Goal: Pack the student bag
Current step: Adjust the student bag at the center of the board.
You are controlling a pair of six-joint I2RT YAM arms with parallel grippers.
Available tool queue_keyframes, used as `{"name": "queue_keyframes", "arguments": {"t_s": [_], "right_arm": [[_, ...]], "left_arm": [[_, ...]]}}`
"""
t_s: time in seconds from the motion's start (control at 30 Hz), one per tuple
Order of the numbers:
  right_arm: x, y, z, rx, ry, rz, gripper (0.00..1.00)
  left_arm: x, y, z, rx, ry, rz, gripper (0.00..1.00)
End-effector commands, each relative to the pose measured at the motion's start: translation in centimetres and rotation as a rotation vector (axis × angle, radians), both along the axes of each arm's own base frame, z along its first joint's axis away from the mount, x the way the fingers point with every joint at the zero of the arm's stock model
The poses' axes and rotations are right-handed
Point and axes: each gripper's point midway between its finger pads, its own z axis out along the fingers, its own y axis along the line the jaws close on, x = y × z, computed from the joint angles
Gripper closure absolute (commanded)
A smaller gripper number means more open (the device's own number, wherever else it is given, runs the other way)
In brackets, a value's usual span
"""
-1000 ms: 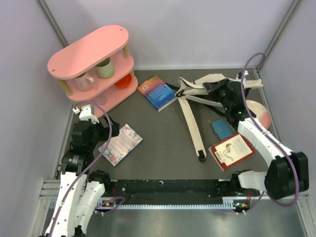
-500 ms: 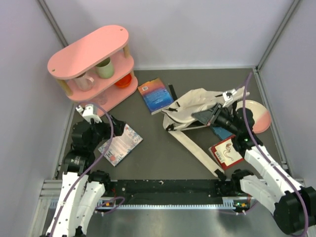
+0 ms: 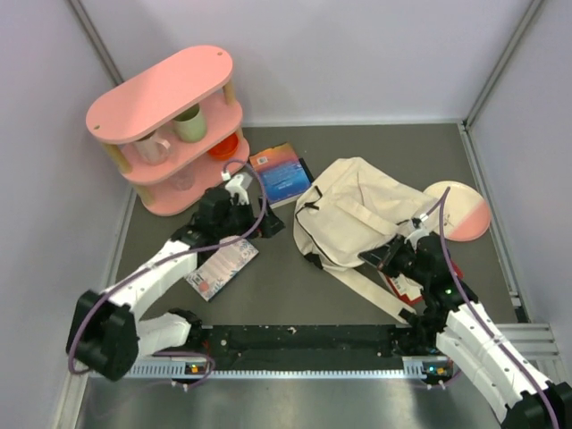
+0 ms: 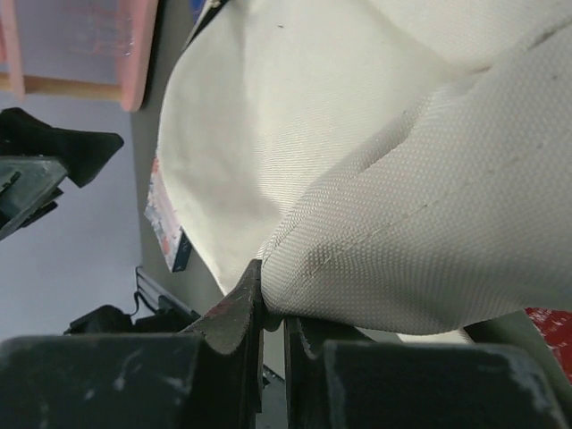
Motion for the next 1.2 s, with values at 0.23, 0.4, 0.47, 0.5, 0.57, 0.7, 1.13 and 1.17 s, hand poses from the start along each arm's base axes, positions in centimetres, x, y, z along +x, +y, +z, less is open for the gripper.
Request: {"name": "queue_keyframes", "arguments": {"t_s": [0.23, 0.4, 0.47, 0.5, 0.57, 0.7, 1.13, 1.17], "right_arm": [[-0.5, -1.2, -2.3, -0.071, 0.065, -0.057, 1.00], [-0.3, -1.3, -2.2, -0.072, 0.063, -0.063, 1.00], [-0.3, -1.2, -2.1, -0.075, 0.062, -0.058, 1.00], [-0.3, -1.2, -2.1, -0.074, 0.062, -0.058, 1.00], [-0.1, -1.2, -2.0, -0.073, 0.062, -0.059, 0.99], [0.2, -1.0, -1.9, -0.072, 0.052, -0.056, 0.99], [3.4, -2.1, 0.7, -0.176, -0.072, -0.117, 0.99], [3.7, -2.3, 0.8, -0.183, -0.081, -0.130, 0.99]], "left_arm": [[7.5, -9.3, -0.5, -0.034, 0.027, -0.089, 0.01], [8.1, -11.5, -4.6, -0.002, 0.121, -0.119, 0.03], [7.8, -11.8, -5.7, 0.005, 0.152, -0.122, 0.05], [7.7, -11.8, -6.0, 0.007, 0.162, -0.121, 0.09], [7.4, -11.7, -6.5, 0.016, 0.171, -0.118, 0.20], [7.0, -11.8, -7.3, 0.021, 0.187, -0.121, 0.77], [3.3, -17.2, 8.8, 0.033, -0.385, -0.368, 1.00], [2.4, -16.7, 11.2, 0.027, -0.451, -0.360, 1.00]]}}
